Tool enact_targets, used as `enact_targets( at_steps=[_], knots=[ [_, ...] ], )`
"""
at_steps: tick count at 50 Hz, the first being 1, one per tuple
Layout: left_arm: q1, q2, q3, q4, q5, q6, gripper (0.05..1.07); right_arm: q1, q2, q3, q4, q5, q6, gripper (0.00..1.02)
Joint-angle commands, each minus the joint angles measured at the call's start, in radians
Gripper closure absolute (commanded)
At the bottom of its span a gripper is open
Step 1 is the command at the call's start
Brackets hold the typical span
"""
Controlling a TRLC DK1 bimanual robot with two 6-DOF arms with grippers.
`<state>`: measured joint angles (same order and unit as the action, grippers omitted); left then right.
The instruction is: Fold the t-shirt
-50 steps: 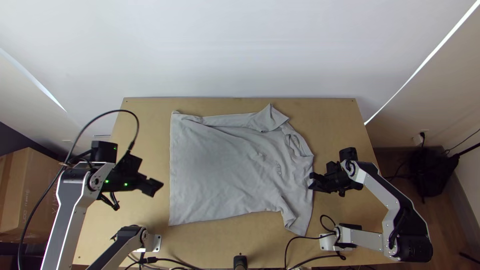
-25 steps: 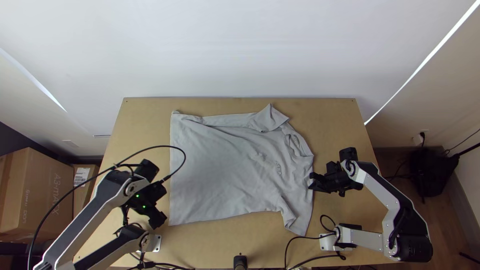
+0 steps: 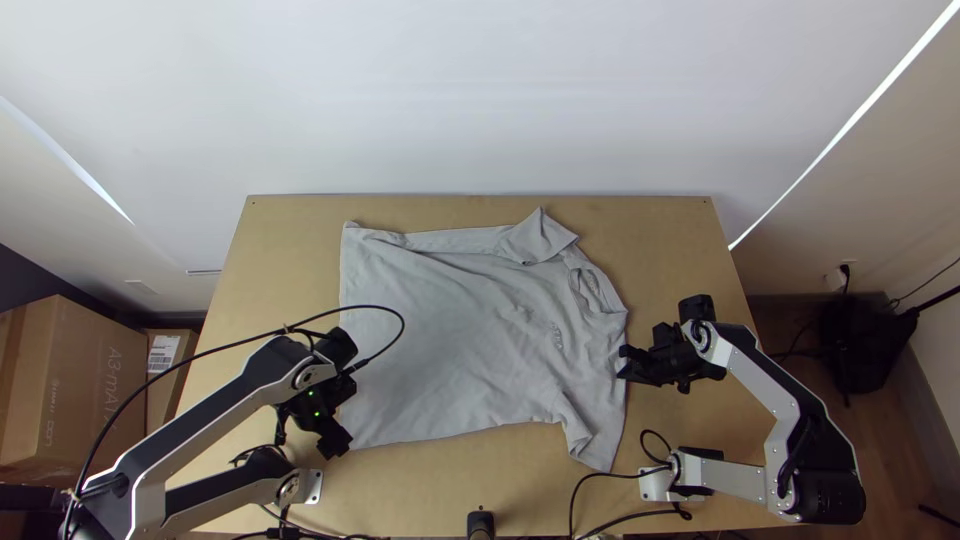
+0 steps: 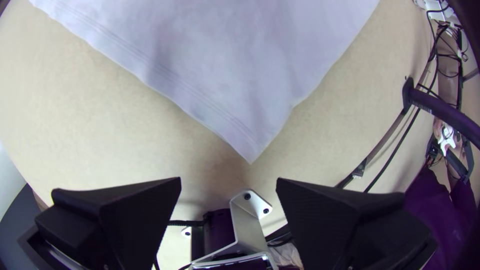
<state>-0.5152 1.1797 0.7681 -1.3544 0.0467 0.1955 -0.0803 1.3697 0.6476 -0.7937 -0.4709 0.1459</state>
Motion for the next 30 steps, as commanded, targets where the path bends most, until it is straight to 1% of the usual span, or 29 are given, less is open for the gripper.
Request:
enact_targets(
  at_steps=[1,10,30],
  knots=[
    [-0.032,0.061,-0.023,0.005,-0.005,-0.041,0.20,-0.007,0.019,-0.039,0.017,0.032,0.006,1.00],
    [-0.075,0.207,-0.020,0.012,-0.007,-0.087,0.20,-0.013,0.017,-0.040,0.017,0.032,0.006,1.00],
    [-0.157,0.301,-0.024,0.047,-0.005,-0.140,0.20,-0.013,0.015,-0.039,0.017,0.032,0.000,1.00]
  ],
)
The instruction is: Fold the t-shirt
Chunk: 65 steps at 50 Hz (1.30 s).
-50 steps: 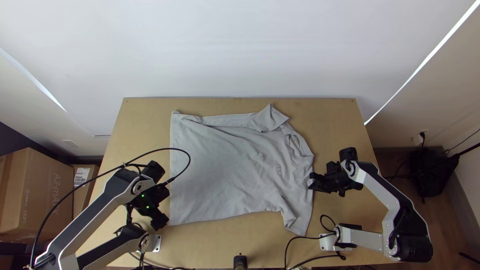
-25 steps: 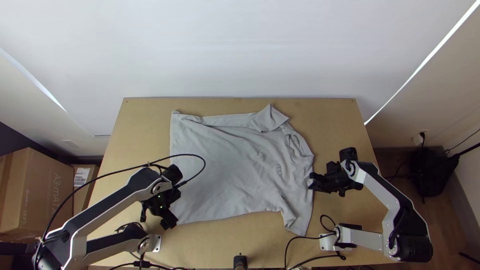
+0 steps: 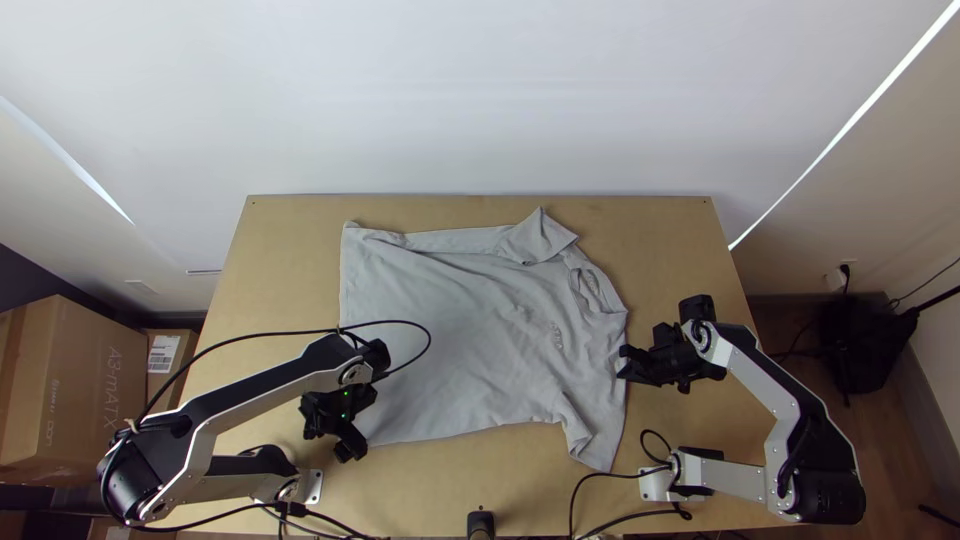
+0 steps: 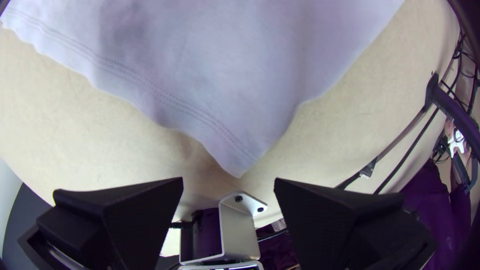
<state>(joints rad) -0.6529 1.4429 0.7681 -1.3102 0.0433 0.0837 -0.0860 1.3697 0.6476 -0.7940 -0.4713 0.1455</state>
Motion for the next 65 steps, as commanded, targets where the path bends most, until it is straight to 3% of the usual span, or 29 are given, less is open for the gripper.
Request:
enact_targets(
  at_steps=[1,17,28,35,50,65],
  knots=[
    [-0.024,0.042,-0.024,0.003,-0.002,-0.032,0.20,-0.008,0.015,-0.039,0.018,0.033,-0.001,1.00],
    [-0.086,0.120,-0.029,0.049,0.001,-0.082,0.21,-0.008,0.015,-0.042,0.016,0.033,-0.004,1.00],
    [-0.096,0.100,-0.029,0.120,0.001,-0.119,0.61,-0.008,0.008,-0.042,0.012,0.033,-0.006,1.00],
    [-0.100,0.022,-0.021,0.187,0.000,-0.090,1.05,-0.011,-0.003,-0.042,0.010,0.034,-0.007,1.00],
    [0.006,-0.105,0.002,0.223,0.007,-0.078,1.05,-0.054,-0.067,-0.019,-0.014,0.034,-0.018,1.00],
    [0.254,-0.222,0.074,0.385,-0.002,-0.105,1.05,-0.098,-0.230,0.067,-0.034,0.039,-0.021,1.00]
  ],
)
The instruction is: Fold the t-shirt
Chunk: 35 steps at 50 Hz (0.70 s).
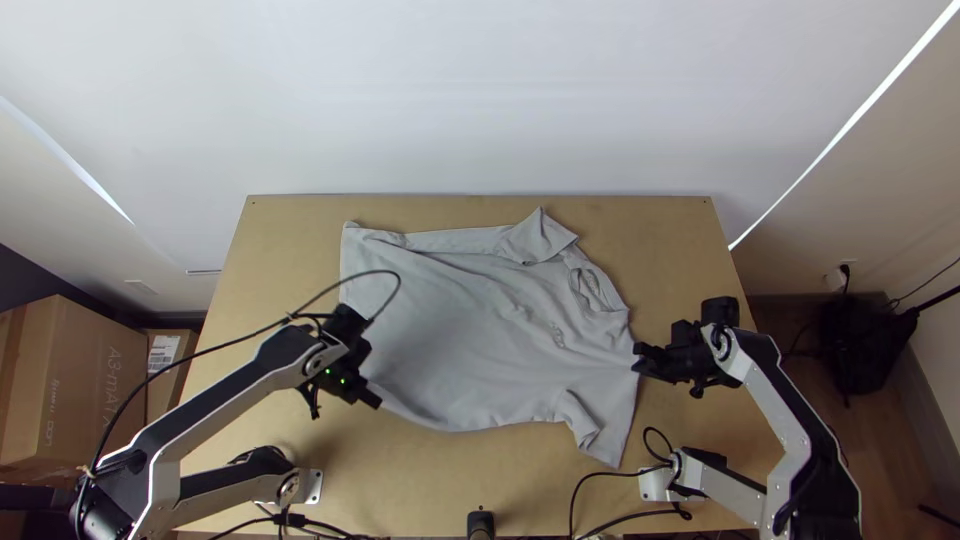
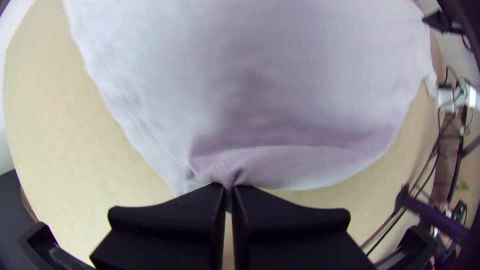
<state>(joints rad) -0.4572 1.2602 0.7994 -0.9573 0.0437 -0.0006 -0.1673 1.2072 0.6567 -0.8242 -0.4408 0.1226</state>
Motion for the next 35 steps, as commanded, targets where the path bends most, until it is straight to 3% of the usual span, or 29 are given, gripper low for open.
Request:
enact_targets(
  at_steps=[1,7,17,23,35],
  knots=[
    [0.069,-0.053,0.047,0.054,-0.004,-0.032,1.05,-0.017,-0.078,0.066,-0.001,0.008,0.003,1.00],
    [0.155,-0.137,0.069,0.155,-0.004,-0.047,1.05,-0.011,-0.146,0.098,0.045,0.005,0.003,1.00],
    [0.253,-0.140,0.204,0.172,-0.008,-0.068,1.05,0.066,-0.202,0.182,0.152,-0.003,0.038,1.00],
    [0.307,-0.119,0.307,0.178,-0.034,-0.076,1.05,0.088,-0.178,0.290,0.198,-0.001,0.103,1.00],
    [0.387,-0.022,0.578,0.190,-0.107,-0.102,1.05,0.098,-0.051,0.558,0.260,0.036,0.137,1.00]
  ],
)
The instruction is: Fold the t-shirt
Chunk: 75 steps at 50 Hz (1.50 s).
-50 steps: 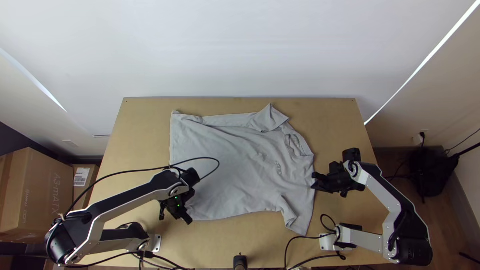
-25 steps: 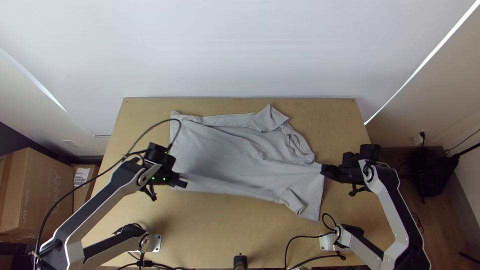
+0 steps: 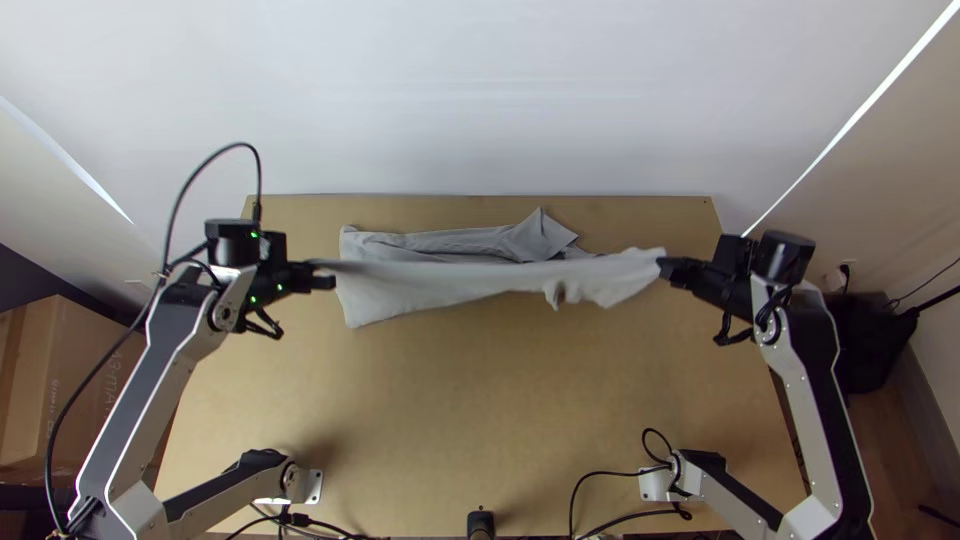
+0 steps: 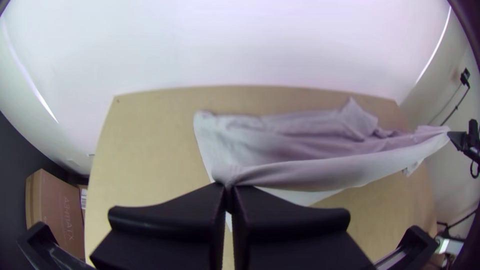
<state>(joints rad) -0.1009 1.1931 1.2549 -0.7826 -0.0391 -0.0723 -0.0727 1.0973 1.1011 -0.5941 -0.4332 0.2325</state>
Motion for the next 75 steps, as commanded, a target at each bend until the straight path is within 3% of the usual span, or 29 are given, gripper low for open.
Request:
enact_targets(
  at_steps=[1,19,28,38,52,60,75],
  knots=[
    [0.035,0.053,0.150,0.016,-0.030,-0.035,1.05,0.004,0.076,0.141,0.036,0.034,0.027,1.00],
    [0.047,0.227,0.690,-0.023,-0.113,-0.035,1.05,0.039,0.303,0.648,0.074,0.129,0.019,1.00],
    [0.049,0.253,0.884,0.019,-0.170,-0.035,1.05,0.068,0.303,0.758,0.226,0.229,0.019,1.00],
    [0.084,0.192,0.988,0.117,-0.197,-0.029,1.05,0.076,0.246,0.924,0.246,0.284,0.059,1.00],
    [0.089,-0.012,0.982,0.154,-0.211,-0.018,1.05,0.085,-0.071,0.824,0.283,0.283,0.080,1.00],
    [0.069,-0.127,0.982,0.171,-0.206,-0.024,1.05,0.160,-0.235,0.750,0.297,0.283,0.080,1.00],
    [0.038,-0.248,0.833,0.089,-0.176,-0.086,1.05,0.182,-0.310,0.687,0.228,0.277,0.088,1.00]
  ],
)
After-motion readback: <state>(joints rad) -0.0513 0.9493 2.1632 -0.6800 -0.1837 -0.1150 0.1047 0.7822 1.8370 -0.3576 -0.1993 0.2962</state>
